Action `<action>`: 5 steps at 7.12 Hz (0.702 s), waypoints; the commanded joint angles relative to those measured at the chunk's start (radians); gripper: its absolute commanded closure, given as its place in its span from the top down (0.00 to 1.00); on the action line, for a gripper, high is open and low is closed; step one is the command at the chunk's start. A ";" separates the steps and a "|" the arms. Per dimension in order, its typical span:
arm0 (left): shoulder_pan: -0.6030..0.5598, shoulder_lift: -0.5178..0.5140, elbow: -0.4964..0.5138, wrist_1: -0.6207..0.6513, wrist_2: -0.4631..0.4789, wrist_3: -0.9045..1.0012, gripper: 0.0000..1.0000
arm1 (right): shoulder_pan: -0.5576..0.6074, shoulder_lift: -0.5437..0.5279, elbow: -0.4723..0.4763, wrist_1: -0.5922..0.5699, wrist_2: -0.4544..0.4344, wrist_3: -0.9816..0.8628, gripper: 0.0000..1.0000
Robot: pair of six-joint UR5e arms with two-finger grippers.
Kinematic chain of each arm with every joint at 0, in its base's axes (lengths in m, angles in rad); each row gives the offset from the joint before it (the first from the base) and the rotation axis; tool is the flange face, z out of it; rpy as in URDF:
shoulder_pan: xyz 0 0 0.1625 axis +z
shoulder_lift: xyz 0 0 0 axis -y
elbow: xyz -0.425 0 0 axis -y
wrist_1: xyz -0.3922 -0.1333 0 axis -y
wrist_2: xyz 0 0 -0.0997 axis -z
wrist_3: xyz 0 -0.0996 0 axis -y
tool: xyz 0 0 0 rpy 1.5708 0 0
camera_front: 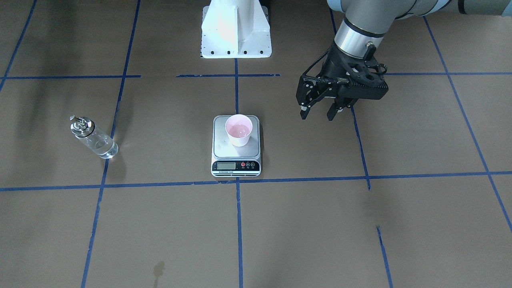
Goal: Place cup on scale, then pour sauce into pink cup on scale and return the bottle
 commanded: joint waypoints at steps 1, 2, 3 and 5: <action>0.000 0.014 0.009 -0.013 0.000 0.002 0.71 | -0.150 -0.039 0.006 0.190 -0.187 0.205 1.00; 0.001 0.014 0.011 -0.013 0.000 -0.001 0.71 | -0.184 -0.077 0.013 0.308 -0.147 0.346 0.92; 0.003 0.012 0.011 -0.013 0.000 -0.003 0.71 | -0.196 -0.157 0.012 0.454 -0.142 0.428 0.93; 0.003 0.008 0.012 -0.014 0.000 -0.006 0.71 | -0.228 -0.242 0.012 0.567 -0.150 0.479 0.91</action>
